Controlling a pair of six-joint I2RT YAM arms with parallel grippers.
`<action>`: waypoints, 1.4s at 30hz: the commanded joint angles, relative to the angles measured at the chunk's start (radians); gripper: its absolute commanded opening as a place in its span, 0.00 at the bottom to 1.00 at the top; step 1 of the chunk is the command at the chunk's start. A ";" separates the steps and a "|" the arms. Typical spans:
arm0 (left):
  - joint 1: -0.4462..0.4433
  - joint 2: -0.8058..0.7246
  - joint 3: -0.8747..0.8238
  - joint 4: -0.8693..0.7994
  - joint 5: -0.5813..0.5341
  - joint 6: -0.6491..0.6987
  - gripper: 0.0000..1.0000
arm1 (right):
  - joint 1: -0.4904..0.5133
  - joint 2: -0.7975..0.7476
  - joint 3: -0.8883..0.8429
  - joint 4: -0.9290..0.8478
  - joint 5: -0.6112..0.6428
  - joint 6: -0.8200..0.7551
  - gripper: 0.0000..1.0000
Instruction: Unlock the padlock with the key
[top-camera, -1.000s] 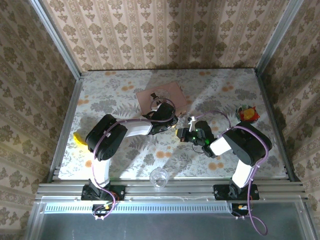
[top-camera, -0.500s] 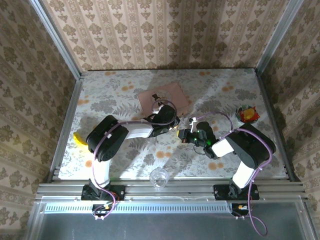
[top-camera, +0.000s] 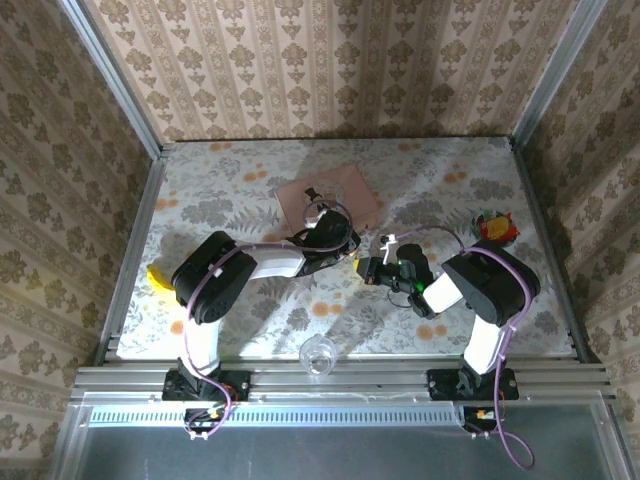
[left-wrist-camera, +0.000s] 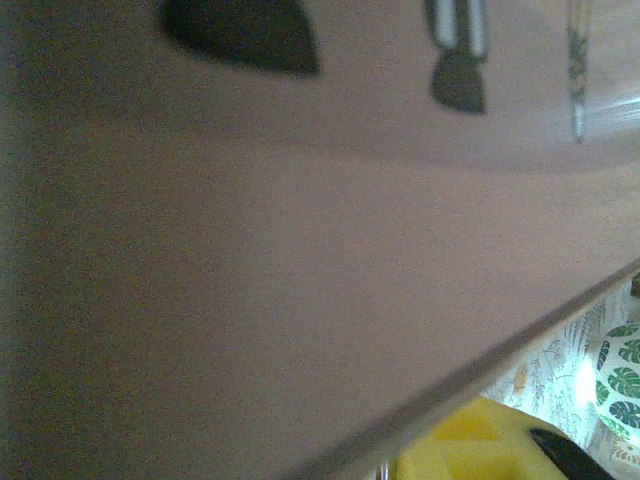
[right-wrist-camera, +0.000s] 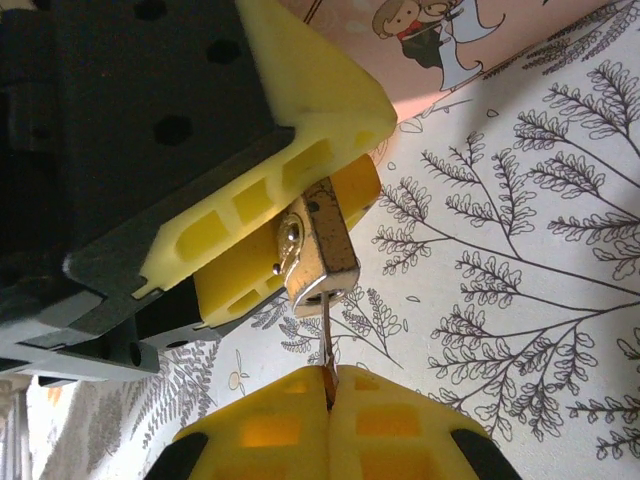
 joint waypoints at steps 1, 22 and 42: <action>-0.078 0.014 -0.034 -0.046 0.255 -0.132 0.00 | -0.004 -0.001 0.012 0.178 -0.024 0.009 0.00; -0.078 0.005 -0.043 -0.096 0.250 -0.120 0.00 | -0.089 -0.216 0.096 -0.324 -0.100 -0.069 0.00; -0.082 0.015 -0.017 -0.121 0.252 -0.102 0.00 | -0.138 -0.201 0.219 -0.521 -0.201 -0.101 0.00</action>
